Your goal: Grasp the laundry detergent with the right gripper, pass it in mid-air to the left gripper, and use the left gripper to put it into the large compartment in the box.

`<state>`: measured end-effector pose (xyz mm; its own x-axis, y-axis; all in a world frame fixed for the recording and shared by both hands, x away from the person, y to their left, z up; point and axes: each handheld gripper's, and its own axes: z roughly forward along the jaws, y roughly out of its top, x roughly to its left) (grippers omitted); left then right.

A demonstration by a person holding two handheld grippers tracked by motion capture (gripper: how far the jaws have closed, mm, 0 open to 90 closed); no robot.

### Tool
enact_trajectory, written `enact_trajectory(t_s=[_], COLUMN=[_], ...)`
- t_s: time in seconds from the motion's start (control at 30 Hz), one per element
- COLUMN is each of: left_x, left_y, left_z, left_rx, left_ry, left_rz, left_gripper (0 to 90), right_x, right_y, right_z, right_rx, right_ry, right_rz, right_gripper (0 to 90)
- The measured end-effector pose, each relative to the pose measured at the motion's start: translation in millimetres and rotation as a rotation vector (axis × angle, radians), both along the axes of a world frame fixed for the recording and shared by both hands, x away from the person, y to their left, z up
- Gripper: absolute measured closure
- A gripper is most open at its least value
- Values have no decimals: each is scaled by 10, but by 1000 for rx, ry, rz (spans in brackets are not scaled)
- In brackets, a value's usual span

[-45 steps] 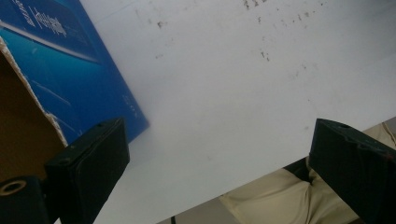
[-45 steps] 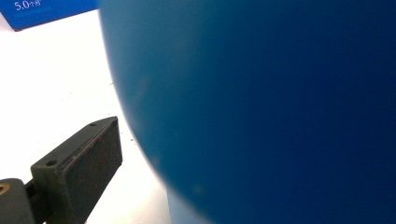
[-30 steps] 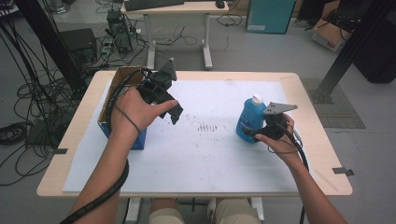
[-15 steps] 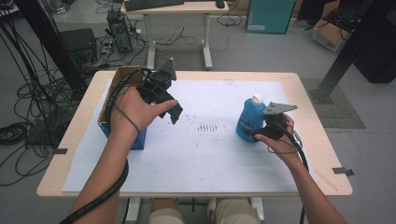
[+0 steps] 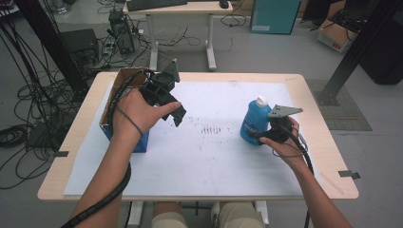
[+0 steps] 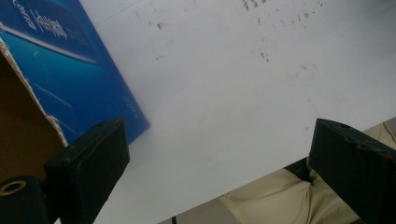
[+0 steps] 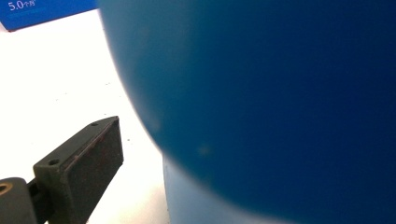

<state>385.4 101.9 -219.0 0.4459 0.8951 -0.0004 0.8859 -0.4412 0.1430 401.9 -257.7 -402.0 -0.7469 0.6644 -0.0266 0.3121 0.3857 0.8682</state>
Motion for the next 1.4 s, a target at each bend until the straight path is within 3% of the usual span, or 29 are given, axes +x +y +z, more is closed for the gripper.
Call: enact_trajectory(t_s=[0.7, 1.13, 1.4], left_x=[4, 5, 5], left_y=[5, 18, 25], left_z=[2, -11, -9], left_rx=[2, 2, 2], left_ry=[1, 2, 2], left_rz=[-2, -3, 1], left_gripper=[56, 56, 56], right_x=[9, 22, 25], right_y=[10, 15, 22], right_z=[-2, -22, -32], right_rx=[0, 2, 2], right_ry=[-3, -13, -24], right_rz=[-7, -14, -20], right_gripper=[46, 149, 267])
